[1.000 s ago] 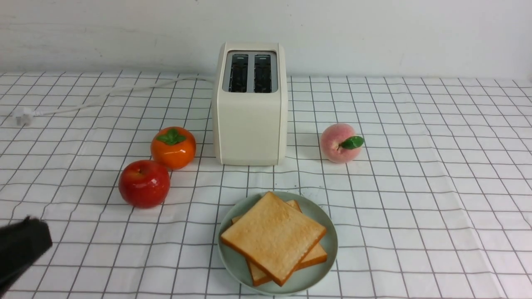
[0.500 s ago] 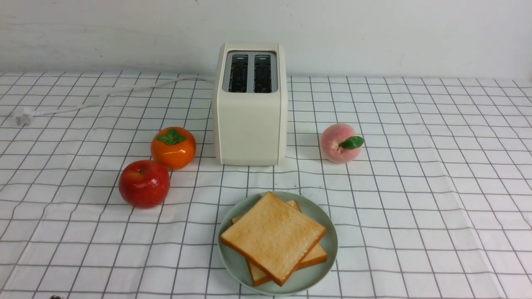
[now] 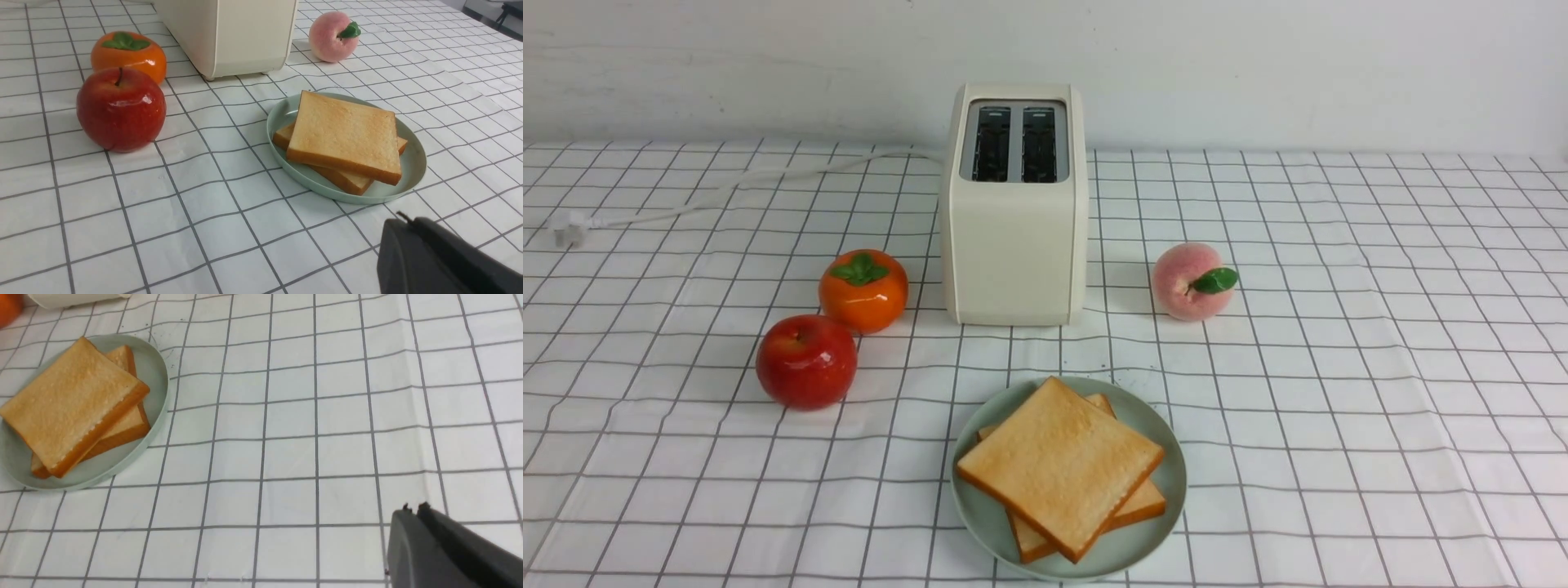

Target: Take toasted bread from bread machine on white checkered table place on plate.

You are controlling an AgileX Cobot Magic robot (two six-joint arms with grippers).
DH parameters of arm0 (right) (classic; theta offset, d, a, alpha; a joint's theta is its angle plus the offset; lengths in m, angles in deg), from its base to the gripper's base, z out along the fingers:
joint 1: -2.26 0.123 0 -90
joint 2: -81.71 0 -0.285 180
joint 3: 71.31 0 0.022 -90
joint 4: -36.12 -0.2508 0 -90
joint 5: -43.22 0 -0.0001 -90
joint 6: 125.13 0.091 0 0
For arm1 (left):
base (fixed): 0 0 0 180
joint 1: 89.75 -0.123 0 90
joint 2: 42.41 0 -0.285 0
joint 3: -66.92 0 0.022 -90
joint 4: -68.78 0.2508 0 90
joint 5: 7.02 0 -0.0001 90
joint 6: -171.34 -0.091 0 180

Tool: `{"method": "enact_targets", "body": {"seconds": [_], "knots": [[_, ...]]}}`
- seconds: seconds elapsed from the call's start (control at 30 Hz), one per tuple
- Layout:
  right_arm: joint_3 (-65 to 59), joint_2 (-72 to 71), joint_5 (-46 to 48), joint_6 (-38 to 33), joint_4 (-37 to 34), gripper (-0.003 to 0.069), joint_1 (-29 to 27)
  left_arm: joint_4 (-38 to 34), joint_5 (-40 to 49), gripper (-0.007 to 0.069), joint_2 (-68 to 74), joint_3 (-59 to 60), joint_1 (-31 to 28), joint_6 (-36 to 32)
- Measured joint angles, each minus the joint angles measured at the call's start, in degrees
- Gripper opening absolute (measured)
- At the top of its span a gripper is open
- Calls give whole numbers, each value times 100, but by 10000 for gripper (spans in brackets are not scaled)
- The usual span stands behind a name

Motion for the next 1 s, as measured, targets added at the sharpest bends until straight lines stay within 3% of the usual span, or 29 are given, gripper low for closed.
{"method": "enact_targets", "body": {"seconds": [0.17, 0.23, 0.37, 1.0], "knots": [[-306, -503, -830, -147, 361, 6, -440, 0, 0, -13, 0, 0, 0, 0], [-934, -910, -1525, -523, 391, 3, -828, 0, 0, -12, 0, 0, 0, 0], [-1906, -1584, -2209, -908, 472, -12, -1063, 0, 4, -11, 0, 0, 0, 0], [-2279, -1845, -1996, -1014, 466, -10, -1083, -7, 47, 1, 0, 0, 0, 0]]}}
